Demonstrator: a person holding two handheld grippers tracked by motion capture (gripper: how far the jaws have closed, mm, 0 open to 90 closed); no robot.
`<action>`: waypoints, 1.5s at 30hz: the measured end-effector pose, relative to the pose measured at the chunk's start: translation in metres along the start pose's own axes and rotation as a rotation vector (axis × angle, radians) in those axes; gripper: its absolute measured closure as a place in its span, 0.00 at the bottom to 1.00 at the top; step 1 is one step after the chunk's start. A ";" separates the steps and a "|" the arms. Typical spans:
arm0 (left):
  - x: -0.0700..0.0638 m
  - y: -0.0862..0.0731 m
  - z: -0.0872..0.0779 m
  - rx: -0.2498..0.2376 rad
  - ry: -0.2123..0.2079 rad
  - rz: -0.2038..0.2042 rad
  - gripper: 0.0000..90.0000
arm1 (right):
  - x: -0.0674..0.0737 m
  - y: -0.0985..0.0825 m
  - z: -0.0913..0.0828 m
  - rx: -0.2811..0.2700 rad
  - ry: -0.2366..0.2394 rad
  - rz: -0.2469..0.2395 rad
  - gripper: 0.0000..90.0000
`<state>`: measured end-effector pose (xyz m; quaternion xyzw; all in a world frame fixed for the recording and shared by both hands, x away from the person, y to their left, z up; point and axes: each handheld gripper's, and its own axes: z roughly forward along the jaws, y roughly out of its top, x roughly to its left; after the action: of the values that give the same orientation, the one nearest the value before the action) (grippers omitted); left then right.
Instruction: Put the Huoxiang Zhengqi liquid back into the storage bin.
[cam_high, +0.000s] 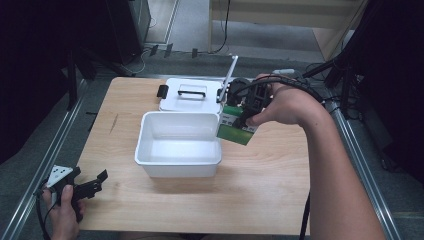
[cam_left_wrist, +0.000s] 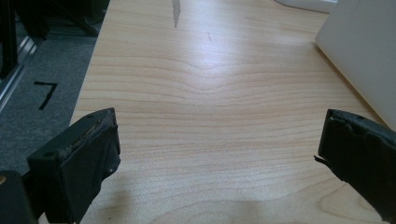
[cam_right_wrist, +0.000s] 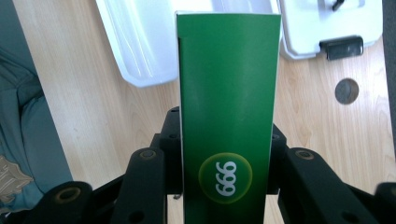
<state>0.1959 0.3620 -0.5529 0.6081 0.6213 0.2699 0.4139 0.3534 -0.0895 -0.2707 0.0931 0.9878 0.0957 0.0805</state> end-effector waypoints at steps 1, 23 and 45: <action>0.000 0.000 0.000 0.001 -0.001 0.000 0.00 | 0.001 0.007 0.001 -0.001 0.003 -0.009 0.72; 0.000 0.000 0.000 -0.002 -0.012 0.003 0.00 | 0.012 0.066 0.015 0.002 0.026 -0.115 0.72; 0.000 0.000 0.000 0.000 -0.020 0.003 0.00 | 0.009 0.074 0.054 0.019 0.026 -0.229 0.71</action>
<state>0.1961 0.3621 -0.5532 0.6116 0.6165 0.2643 0.4196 0.3665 -0.0073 -0.3091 -0.0210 0.9937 0.0779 0.0775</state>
